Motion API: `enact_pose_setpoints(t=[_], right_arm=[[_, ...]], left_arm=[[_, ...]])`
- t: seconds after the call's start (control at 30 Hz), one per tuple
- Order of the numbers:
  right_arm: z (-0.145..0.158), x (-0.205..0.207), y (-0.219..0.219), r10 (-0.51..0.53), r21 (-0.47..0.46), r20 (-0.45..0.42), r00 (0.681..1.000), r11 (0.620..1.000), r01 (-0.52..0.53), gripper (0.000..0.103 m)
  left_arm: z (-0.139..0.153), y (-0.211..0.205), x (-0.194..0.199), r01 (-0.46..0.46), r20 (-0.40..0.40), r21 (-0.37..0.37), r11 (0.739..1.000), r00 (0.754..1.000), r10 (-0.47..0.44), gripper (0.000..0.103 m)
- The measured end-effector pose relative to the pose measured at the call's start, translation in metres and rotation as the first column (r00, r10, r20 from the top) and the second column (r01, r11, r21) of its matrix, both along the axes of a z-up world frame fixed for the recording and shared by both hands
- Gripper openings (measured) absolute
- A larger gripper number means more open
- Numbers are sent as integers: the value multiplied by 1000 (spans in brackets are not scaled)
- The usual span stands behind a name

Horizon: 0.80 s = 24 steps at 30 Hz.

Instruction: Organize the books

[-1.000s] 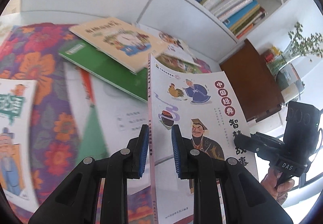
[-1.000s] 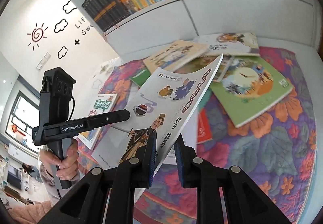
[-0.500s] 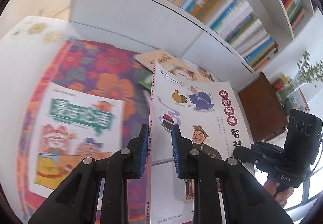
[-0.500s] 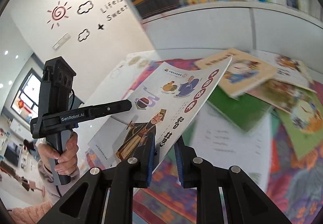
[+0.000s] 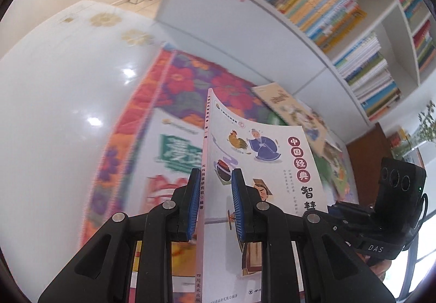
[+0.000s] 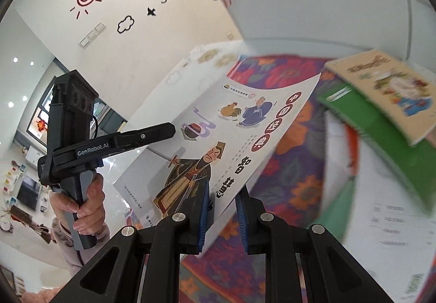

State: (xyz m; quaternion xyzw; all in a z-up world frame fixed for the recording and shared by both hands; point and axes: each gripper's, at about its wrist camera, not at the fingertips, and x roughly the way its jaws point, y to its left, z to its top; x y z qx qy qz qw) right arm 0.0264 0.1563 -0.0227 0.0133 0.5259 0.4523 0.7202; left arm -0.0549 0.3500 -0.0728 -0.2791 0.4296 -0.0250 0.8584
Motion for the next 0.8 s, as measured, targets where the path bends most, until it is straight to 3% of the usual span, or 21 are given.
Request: enact_pose_setpoints(t=[0.2,0.33,0.8], right_arm=[[-36,-1,36,28,-46,-39,999,998,-29,19],[-51,1,43,20,-64,-71,997,998,-25,19],[-58,-6,43,9,-129,-63,998,991,-17,22]], left_arm=[[-30,19,0,-21,-68,10,1000,997,22,18],[-40,19,3,-28,-111,69,997,993,35,18],[-40,8,3,4,-149,195,981,988,25,20]])
